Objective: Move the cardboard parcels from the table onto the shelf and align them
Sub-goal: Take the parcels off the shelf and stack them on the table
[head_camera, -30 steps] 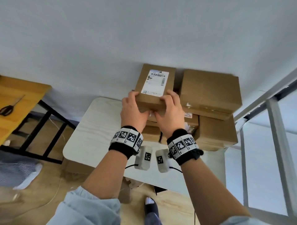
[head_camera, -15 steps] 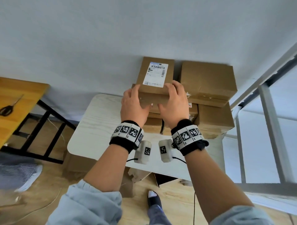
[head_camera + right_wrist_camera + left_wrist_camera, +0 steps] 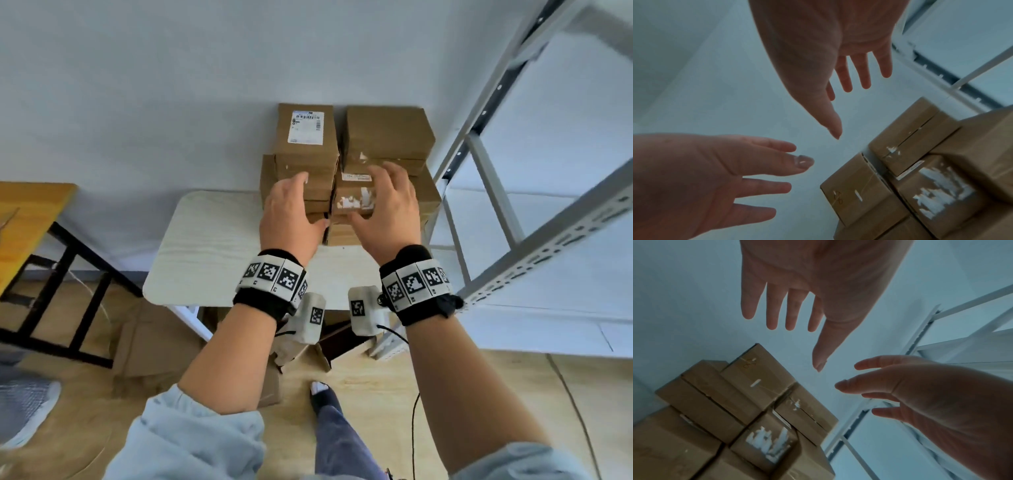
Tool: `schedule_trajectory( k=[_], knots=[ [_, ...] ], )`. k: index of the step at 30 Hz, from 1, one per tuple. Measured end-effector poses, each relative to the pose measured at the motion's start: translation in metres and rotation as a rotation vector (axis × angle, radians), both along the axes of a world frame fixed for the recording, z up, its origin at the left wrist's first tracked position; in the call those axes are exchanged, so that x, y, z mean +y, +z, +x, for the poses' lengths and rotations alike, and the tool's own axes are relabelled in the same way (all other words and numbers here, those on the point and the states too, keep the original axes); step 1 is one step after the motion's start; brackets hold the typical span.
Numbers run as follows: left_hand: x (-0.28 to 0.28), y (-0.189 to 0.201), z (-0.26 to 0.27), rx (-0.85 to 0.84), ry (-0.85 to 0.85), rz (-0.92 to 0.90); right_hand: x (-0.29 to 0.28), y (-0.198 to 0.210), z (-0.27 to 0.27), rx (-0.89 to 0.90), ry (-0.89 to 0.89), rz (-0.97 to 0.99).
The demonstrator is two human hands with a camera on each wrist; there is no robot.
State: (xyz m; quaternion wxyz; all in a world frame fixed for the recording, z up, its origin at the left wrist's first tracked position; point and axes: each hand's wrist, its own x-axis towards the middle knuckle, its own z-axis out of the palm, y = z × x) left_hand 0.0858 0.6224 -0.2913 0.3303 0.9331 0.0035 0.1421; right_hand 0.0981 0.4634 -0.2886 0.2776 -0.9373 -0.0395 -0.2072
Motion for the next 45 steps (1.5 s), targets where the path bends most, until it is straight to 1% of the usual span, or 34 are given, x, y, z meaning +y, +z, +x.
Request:
schedule_trajectory(
  k=[3,7,11,15,19,23,24,25,29,33,40,42,45],
  knots=[
    [-0.016,0.004,-0.036,-0.041,-0.076,-0.026,-0.018,0.004,-0.046,-0.024,-0.078,-0.005],
    [-0.051,0.016,-0.070,-0.056,-0.188,-0.044,-0.055,0.014,-0.093,-0.053,-0.177,-0.008],
    [-0.097,0.032,-0.098,-0.080,-0.325,-0.041,-0.106,0.028,-0.140,-0.108,-0.307,0.002],
    [-0.157,0.049,-0.118,-0.087,-0.478,-0.015,-0.162,0.042,-0.187,-0.110,-0.418,0.006],
    [-0.235,0.054,-0.136,-0.051,-0.638,0.038,-0.232,0.049,-0.235,-0.095,-0.543,0.004],
    [-0.322,0.052,-0.159,-0.079,-0.751,0.146,-0.308,0.050,-0.283,-0.089,-0.658,-0.009],
    [-0.353,0.052,-0.166,-0.089,-0.784,0.159,-0.333,0.052,-0.298,-0.088,-0.688,-0.014],
    [-0.370,0.051,-0.169,-0.094,-0.805,0.178,-0.347,0.052,-0.305,-0.076,-0.702,-0.019],
    [-0.475,0.059,-0.194,-0.148,-0.861,0.318,-0.436,0.061,-0.345,-0.019,-0.776,-0.057],
    [-0.571,0.070,-0.217,-0.157,-0.894,0.363,-0.524,0.068,-0.375,0.019,-0.830,-0.093],
    [-0.707,0.088,-0.246,-0.226,-0.948,0.389,-0.651,0.082,-0.406,0.025,-0.902,-0.188],
    [-0.741,0.091,-0.247,-0.238,-0.964,0.402,-0.681,0.086,-0.409,0.022,-0.925,-0.231],
    [-0.792,0.095,-0.239,-0.277,-0.983,0.397,-0.727,0.089,-0.404,0.063,-0.958,-0.300]
  ],
)
